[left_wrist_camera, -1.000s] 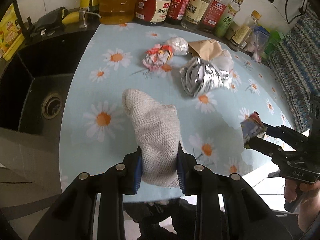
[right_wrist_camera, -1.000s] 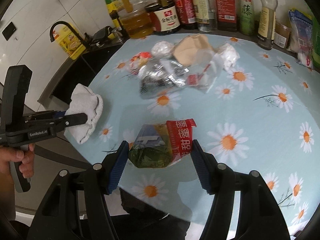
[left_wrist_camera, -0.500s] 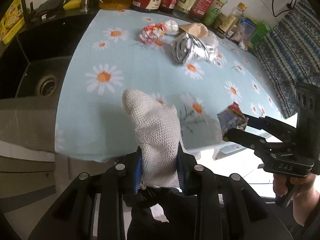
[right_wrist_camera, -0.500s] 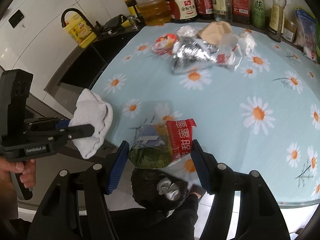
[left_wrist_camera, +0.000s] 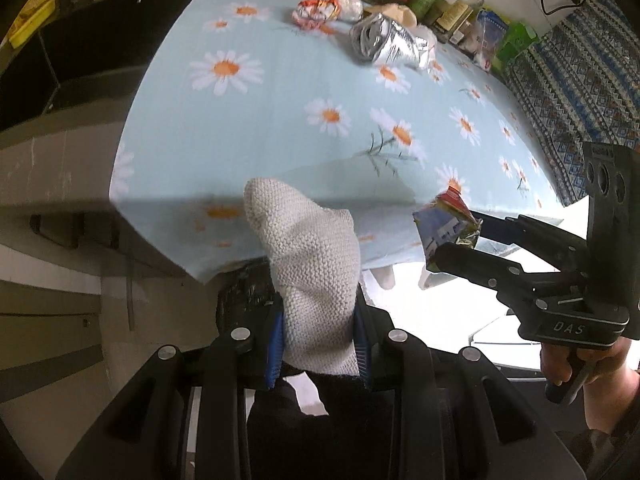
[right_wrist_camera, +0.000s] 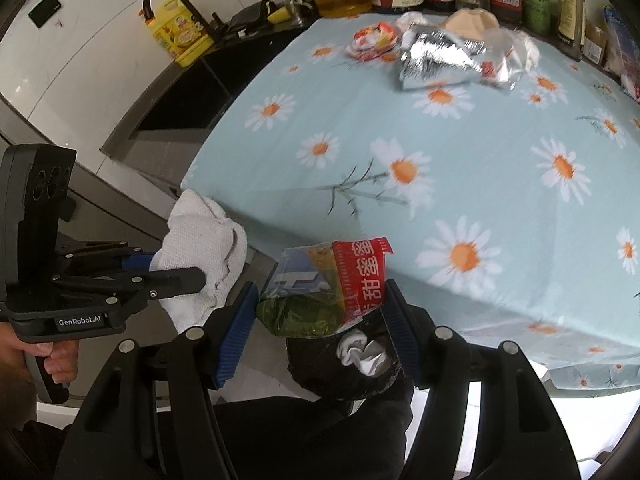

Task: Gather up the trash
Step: 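Carry the sock and drink pouch down to the trash bin with both tools, then open both tools to drop the sock and pouch into the bin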

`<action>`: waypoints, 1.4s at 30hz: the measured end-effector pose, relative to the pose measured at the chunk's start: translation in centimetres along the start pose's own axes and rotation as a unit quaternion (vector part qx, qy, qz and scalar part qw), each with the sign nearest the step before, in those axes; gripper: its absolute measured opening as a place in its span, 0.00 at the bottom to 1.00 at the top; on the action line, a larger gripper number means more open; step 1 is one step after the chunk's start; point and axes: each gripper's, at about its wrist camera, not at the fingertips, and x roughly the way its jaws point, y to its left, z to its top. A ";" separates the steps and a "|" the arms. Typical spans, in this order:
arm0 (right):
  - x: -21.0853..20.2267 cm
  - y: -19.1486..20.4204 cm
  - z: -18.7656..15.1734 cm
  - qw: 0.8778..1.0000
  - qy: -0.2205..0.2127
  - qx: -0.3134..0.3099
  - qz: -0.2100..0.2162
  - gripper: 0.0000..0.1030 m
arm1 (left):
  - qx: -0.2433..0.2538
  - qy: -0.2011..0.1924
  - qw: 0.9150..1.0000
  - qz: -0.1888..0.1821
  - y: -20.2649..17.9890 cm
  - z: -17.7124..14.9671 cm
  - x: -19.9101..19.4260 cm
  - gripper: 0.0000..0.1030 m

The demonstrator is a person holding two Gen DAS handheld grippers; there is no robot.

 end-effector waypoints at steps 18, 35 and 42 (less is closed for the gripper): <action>3.6 0.1 -2.9 0.998 0.055 0.018 0.007 0.62 | -0.033 0.078 0.996 -0.008 2.3 -4.5 5.4 0.27; 2.8 -1.4 -2.3 0.997 0.045 0.060 0.029 0.68 | -0.052 0.100 0.994 -0.005 2.8 -4.0 6.3 0.36; 2.4 -1.5 -2.2 0.997 0.040 0.065 0.026 0.68 | -0.051 0.095 0.994 -0.005 2.6 -3.9 5.9 0.36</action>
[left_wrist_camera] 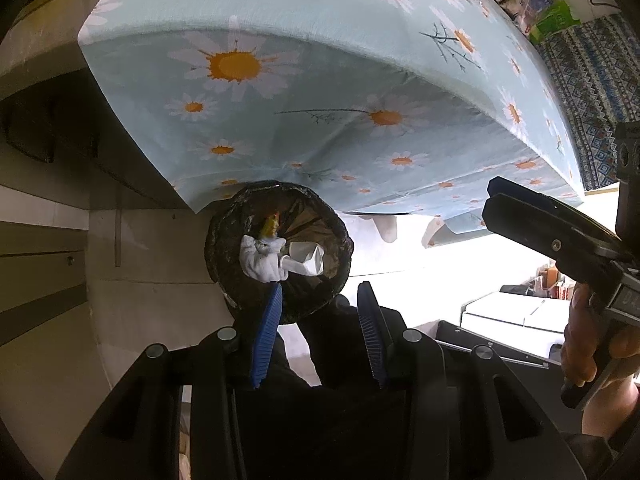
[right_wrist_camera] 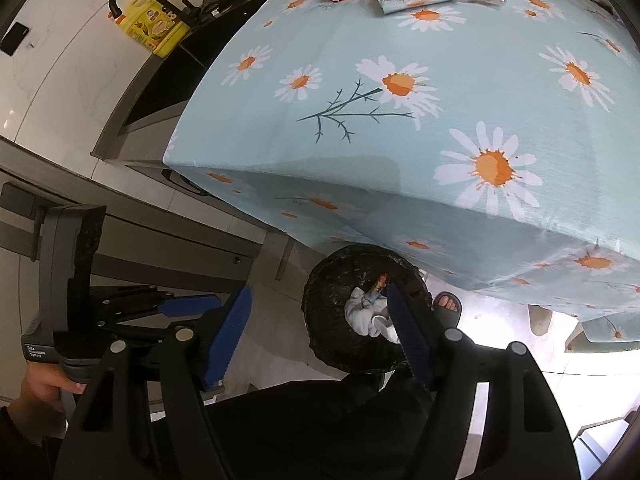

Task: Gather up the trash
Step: 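Open both tools to drop the sock and pouch into the bin, then raise both tools back toward the remaining trash on the table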

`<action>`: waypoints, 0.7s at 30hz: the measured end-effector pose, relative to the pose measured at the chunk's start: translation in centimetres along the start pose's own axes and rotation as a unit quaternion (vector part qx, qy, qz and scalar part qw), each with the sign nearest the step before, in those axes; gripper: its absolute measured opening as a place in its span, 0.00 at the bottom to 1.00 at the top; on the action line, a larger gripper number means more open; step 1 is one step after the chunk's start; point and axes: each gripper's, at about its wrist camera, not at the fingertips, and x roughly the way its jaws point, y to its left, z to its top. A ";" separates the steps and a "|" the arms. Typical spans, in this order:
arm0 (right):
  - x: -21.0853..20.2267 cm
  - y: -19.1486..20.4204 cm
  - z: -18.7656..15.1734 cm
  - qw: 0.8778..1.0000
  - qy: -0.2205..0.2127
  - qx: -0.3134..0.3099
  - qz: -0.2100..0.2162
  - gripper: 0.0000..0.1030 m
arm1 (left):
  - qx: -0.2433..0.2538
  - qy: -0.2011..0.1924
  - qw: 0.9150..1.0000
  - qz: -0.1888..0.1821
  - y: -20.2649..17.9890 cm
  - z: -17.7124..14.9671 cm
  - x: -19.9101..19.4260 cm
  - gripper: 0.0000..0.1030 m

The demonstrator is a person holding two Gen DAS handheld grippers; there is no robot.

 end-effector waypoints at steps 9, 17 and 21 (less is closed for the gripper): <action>-1.2 0.2 0.4 1.000 -0.018 -0.001 -0.001 0.68 | 0.005 -0.023 1.000 -0.001 -0.8 0.8 -2.1 0.43; -3.1 0.0 1.6 0.999 -0.046 0.000 -0.011 0.72 | 0.015 -0.058 0.998 -0.003 -1.7 2.0 -4.5 0.49; -4.5 -0.7 2.4 0.998 -0.068 0.007 -0.013 0.75 | 0.022 -0.070 0.997 -0.002 -2.5 2.7 -5.5 0.49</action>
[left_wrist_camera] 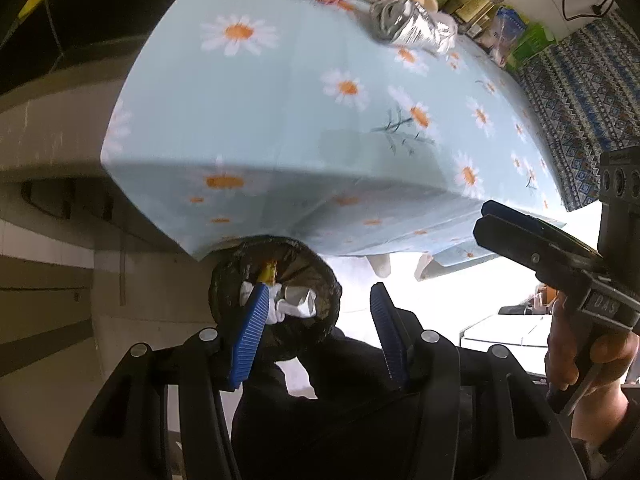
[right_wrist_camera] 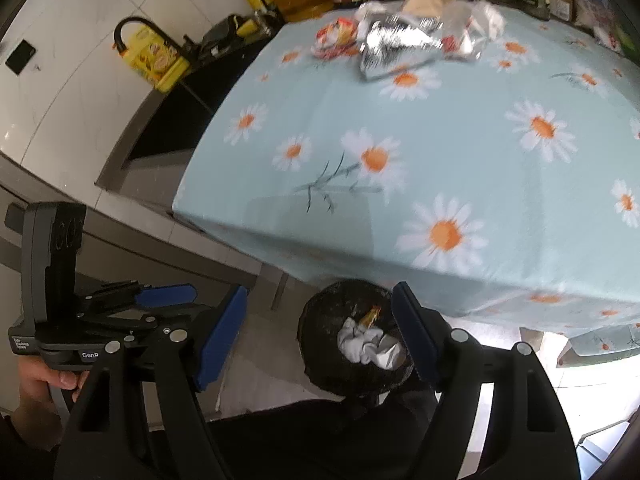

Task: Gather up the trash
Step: 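Raise both tools back toward the remaining trash on the table, then lower the left tool onto the silver foil packet and close it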

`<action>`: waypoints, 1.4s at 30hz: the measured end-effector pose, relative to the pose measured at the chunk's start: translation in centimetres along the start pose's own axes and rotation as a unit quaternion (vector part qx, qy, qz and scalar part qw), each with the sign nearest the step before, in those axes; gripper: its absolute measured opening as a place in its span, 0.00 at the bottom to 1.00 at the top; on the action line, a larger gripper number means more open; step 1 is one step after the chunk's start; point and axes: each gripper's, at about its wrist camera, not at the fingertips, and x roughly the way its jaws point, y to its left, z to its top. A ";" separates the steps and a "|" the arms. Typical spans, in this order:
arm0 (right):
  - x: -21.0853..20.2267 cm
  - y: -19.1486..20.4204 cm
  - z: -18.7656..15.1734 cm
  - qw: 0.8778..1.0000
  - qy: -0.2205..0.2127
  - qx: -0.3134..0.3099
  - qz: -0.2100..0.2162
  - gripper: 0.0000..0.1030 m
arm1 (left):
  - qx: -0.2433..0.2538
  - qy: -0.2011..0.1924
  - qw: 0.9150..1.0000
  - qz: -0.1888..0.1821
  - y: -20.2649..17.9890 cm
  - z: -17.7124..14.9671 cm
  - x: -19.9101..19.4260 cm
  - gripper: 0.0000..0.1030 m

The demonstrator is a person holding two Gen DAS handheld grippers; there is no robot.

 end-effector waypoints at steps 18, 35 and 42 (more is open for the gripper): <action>-5.2 -6.6 5.4 0.997 -0.074 0.030 -0.023 0.95 | 0.046 -0.047 0.998 0.006 -6.1 7.4 -1.7 0.71; -6.1 -14.9 10.5 0.996 -0.081 0.042 -0.025 0.95 | 0.055 -0.058 0.996 0.038 -12.2 16.7 0.8 0.92; -5.3 -17.7 12.3 0.996 -0.070 0.048 -0.011 0.95 | 0.035 -0.053 0.997 0.050 -13.6 20.4 3.2 0.92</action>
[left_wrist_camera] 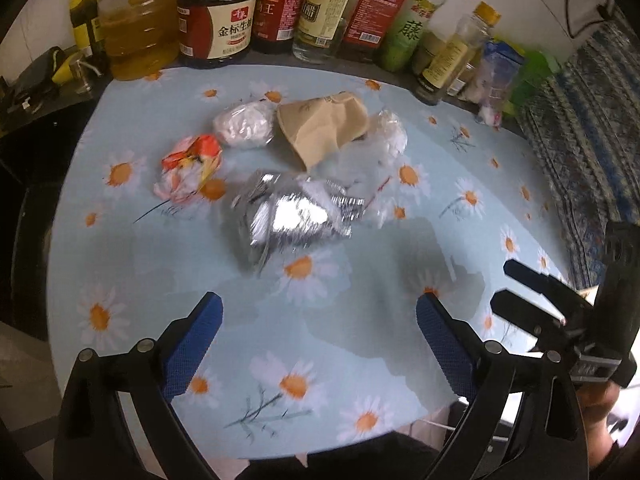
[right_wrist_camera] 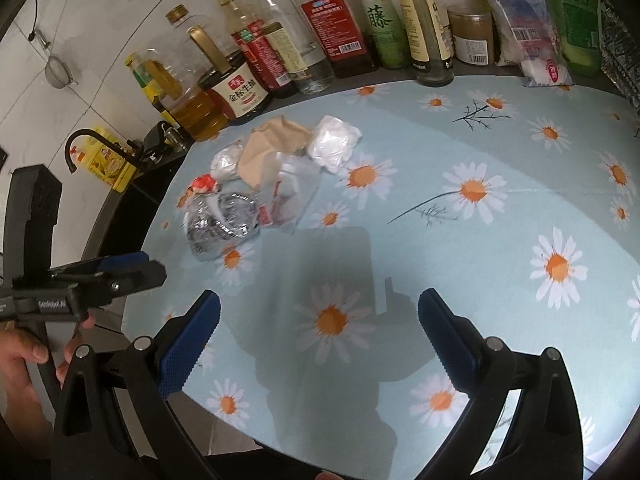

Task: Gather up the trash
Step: 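Lower the left tool onto the silver foil packet and close it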

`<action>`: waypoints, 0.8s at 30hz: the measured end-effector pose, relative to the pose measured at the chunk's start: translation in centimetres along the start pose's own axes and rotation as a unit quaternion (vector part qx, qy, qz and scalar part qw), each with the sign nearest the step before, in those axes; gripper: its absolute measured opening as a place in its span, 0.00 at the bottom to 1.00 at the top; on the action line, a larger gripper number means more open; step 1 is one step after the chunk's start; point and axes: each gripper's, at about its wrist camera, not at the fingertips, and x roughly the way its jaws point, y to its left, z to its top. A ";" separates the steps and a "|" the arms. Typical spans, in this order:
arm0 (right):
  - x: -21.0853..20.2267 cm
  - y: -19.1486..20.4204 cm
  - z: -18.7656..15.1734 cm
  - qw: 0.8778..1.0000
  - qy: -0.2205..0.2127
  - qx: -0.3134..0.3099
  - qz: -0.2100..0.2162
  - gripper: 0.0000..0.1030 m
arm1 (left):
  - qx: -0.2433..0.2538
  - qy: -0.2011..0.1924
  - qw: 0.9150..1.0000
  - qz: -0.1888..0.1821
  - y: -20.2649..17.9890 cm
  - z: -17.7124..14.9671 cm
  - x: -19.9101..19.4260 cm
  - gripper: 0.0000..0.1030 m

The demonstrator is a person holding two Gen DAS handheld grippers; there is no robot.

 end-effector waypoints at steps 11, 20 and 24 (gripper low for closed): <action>1.5 -3.0 2.0 1.000 0.015 0.001 0.019 0.95 | -0.033 0.003 0.999 0.032 -0.4 3.2 3.6 0.92; 2.2 -3.3 2.7 0.999 0.023 -0.009 0.030 0.95 | -0.030 0.000 0.996 0.082 -0.5 4.4 5.5 0.88; 2.3 -3.4 2.8 0.999 0.026 -0.011 0.033 0.95 | -0.032 0.002 0.995 0.094 -0.2 4.5 6.0 0.81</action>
